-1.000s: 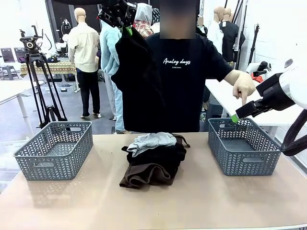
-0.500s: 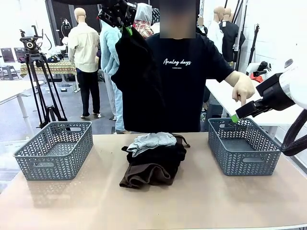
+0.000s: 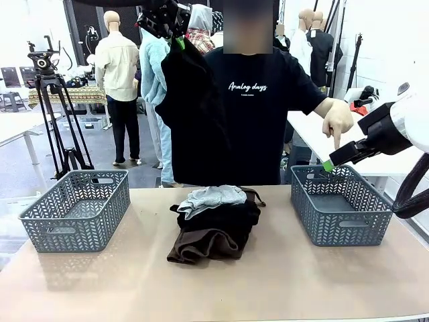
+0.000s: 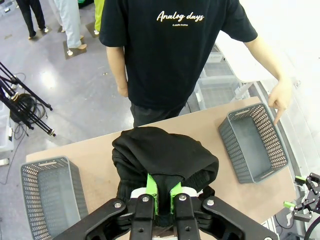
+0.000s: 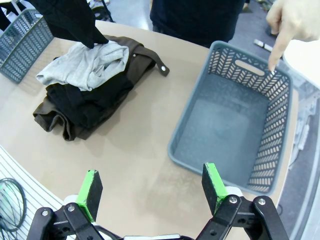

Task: Sort the tops and bottoms.
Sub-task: Sort the clothes according to human instructions.

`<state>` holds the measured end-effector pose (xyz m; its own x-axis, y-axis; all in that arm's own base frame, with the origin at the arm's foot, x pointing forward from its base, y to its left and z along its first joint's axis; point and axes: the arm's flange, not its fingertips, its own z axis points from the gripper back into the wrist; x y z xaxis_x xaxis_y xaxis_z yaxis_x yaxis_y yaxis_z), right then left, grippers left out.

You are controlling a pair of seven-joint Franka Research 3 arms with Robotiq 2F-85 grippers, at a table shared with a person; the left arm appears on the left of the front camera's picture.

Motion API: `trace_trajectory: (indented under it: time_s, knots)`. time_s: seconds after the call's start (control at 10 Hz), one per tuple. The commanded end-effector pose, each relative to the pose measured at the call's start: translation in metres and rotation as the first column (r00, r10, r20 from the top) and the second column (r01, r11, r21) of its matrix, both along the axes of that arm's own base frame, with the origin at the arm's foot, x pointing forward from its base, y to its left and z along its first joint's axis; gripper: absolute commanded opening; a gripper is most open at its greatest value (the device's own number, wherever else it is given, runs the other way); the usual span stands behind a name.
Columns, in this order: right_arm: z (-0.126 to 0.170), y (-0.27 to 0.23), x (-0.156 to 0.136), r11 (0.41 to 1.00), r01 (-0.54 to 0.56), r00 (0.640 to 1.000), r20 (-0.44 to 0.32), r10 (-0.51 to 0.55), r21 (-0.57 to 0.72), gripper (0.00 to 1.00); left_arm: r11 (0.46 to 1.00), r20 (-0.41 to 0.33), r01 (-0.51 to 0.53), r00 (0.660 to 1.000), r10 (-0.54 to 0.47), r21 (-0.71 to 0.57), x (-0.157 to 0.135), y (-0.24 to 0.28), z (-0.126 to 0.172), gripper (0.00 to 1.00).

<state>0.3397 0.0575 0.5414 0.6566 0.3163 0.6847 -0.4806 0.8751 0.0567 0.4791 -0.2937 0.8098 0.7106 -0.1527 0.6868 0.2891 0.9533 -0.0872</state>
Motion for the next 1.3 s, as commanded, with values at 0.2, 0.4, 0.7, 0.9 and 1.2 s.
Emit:
trace_trajectory:
  time_s: [0.2,0.4,0.7,0.9,1.2]
  knots:
    - [-0.001,0.000,0.002,1.000,-0.001,1.000,-0.002,0.001,0.011,1.00,1.000,0.005,-0.001,1.000,0.001,-0.002,-0.002,0.001,0.004,0.00]
    - [-0.001,0.000,0.002,1.000,-0.001,1.000,-0.002,0.001,0.011,1.00,1.000,0.005,-0.001,1.000,0.001,-0.002,-0.002,0.001,0.004,0.00]
    - [0.006,-0.018,-0.028,1.000,0.020,1.000,0.019,-0.020,-0.002,1.00,1.000,0.005,-0.001,1.000,0.001,-0.002,-0.002,0.001,0.004,0.00]
    - [0.015,-0.071,-0.086,0.995,0.096,0.995,0.027,-0.095,-0.029,1.00,1.000,0.005,-0.001,1.000,0.001,-0.002,-0.002,0.001,0.004,0.00]
    - [0.020,-0.131,-0.144,0.978,0.207,0.978,0.020,-0.206,-0.031,1.00,1.000,0.005,-0.001,1.000,0.001,-0.002,-0.002,0.001,0.004,0.00]
